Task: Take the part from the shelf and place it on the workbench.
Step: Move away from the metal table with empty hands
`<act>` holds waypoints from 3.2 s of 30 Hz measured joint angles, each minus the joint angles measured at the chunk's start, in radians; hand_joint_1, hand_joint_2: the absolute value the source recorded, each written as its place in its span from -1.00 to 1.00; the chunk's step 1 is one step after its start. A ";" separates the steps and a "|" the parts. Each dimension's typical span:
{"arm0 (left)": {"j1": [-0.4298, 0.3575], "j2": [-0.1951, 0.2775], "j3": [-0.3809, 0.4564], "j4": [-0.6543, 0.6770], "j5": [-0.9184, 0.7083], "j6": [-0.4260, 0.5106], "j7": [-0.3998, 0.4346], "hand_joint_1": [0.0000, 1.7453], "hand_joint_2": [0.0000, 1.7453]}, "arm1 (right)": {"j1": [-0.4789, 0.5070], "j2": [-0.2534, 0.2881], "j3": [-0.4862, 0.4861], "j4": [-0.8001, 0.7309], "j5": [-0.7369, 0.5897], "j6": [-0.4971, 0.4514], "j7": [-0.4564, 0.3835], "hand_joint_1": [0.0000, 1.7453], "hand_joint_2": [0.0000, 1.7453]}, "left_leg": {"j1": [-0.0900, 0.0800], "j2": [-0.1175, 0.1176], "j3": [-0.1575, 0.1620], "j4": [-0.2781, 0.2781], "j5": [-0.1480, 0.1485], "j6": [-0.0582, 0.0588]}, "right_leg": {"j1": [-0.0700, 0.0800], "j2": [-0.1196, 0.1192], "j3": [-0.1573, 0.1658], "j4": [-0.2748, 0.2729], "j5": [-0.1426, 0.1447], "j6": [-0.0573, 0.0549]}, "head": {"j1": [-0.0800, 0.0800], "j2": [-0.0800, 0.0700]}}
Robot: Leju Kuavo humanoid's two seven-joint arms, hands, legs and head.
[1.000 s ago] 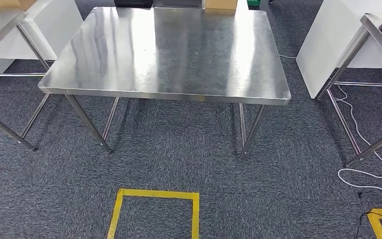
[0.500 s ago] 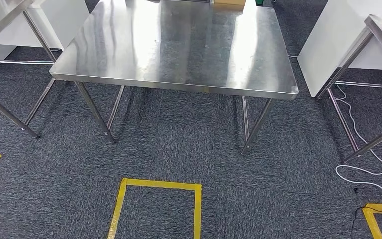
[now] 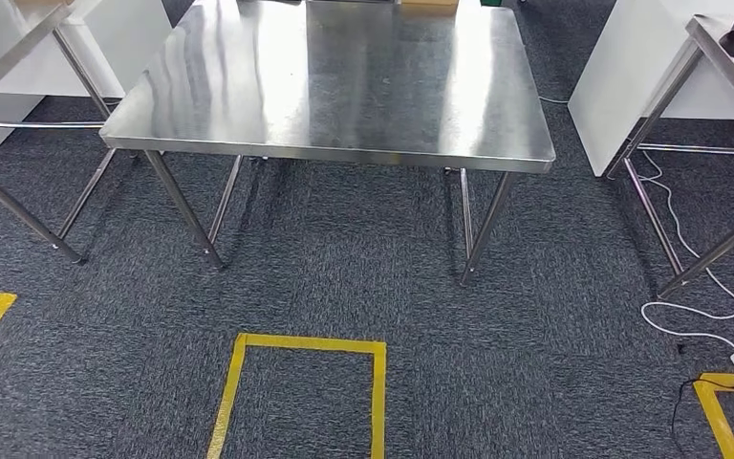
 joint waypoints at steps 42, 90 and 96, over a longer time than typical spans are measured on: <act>-0.003 0.006 0.010 0.000 -0.010 -0.010 -0.013 -1.00 -1.00 | -0.007 0.005 0.016 0.000 -0.014 0.060 -0.022 -1.00 -1.00 | 0.004 -0.001 0.170 -0.286 0.099 0.047 | 0.016 0.002 -0.091 0.098 -0.021 0.031 | 0.003 0.000; -0.001 0.008 0.009 0.001 -0.038 0.004 -0.017 -1.00 -1.00 | 0.009 0.005 0.057 0.002 0.022 0.127 -0.007 -1.00 -1.00 | -0.002 -0.023 0.002 -0.085 0.058 0.005 | 0.000 -0.003 -0.004 0.039 -0.032 0.007 | -0.002 0.000; 0.001 0.009 0.010 0.001 -0.038 0.008 -0.012 -1.00 -1.00 | 0.010 0.006 0.062 0.002 0.028 0.127 -0.007 -1.00 -1.00 | -0.002 0.022 0.073 -0.166 0.107 0.012 | 0.011 -0.063 -0.008 0.040 -0.036 0.005 | -0.003 0.000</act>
